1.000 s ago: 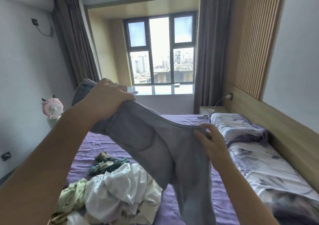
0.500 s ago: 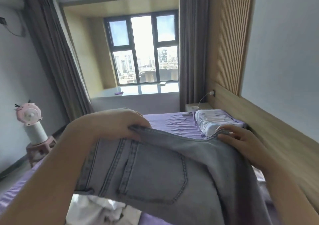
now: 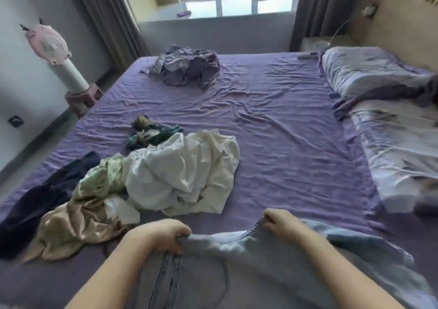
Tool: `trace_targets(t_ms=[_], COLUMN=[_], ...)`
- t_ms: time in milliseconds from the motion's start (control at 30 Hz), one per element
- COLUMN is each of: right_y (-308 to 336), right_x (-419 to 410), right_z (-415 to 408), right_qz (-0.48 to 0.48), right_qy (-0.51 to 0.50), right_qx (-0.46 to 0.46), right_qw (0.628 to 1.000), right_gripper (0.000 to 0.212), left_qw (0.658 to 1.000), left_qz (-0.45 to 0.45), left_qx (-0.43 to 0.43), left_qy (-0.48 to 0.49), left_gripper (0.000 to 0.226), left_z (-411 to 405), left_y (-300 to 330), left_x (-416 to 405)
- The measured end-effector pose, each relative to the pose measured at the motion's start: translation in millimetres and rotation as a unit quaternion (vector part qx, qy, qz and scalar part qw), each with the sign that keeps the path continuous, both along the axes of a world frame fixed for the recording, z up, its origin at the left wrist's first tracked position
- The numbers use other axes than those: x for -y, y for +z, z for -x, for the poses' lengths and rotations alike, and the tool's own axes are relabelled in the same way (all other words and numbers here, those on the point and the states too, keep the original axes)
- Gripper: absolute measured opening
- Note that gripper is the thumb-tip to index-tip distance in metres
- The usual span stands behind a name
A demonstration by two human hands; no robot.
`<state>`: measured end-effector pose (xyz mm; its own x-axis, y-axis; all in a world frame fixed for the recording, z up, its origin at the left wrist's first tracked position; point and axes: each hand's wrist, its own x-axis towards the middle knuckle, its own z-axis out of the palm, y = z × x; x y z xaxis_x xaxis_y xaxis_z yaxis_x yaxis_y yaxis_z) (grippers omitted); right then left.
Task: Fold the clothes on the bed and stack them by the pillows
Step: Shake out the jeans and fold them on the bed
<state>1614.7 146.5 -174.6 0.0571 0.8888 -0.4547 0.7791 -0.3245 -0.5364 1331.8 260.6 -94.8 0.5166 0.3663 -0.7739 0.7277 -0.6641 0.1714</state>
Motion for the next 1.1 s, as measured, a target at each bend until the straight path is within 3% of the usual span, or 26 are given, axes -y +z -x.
trace_targets(t_ms=[67, 200, 467, 600, 733, 867, 967, 1033, 1100], right_y=[-47.7, -104.3, -166.9, -181.3, -169.8, -154.7, -168.5, -190.7, -209.2], right_x=[-10.1, -38.3, -79.0, -81.2, -68.5, -83.1, -110.7, -127.7, -138.9], right_z=[23.1, 44.9, 47.9, 45.7, 32.7, 38.3, 59.5, 74.0, 84.4], right_qz=[0.005, -0.058, -0.183, -0.213, -0.272, -0.287, -0.254, -0.152, -0.084], right_qy=[-0.034, -0.048, -0.064, -0.036, -0.028, 0.078, 0.095, 0.085, 0.061], right_qx=[0.02, 0.11, 0.154, 0.192, 0.225, 0.231, 0.234, 0.241, 0.248], right_qw=[0.999, 0.991, 0.969, 0.957, 0.935, 0.926, 0.934, 0.955, 0.963], right_gripper=[0.007, 0.018, 0.005, 0.008, 0.02, 0.024, 0.028, 0.029, 0.027], left_qw=[0.999, 0.997, 0.989, 0.991, 0.988, 0.971, 0.985, 0.993, 0.996], left_qz=[-0.001, 0.01, 0.006, -0.029, 0.101, 0.223, 0.152, 0.074, -0.066], left_qx=[0.019, 0.04, 0.095, 0.099, 0.089, 0.007, 0.002, -0.01, 0.002], left_qy=[0.034, 0.065, 0.11, 0.089, 0.08, 0.08, 0.081, 0.087, 0.057], left_gripper=[0.035, 0.035, 0.014, 0.03, 0.038, 0.041, 0.03, 0.03, 0.038], left_z=[21.4, 41.4, 56.1, 48.8, 56.0, 72.3, 76.3, 76.7, 77.8], left_y=[-53.3, -116.6, -183.6, -191.7, -173.7, -165.8, -194.4, -224.1, -248.1], left_x=[-8.8, -40.9, -101.8, -112.1, -113.0, -132.9, -156.6, -161.7, -150.2])
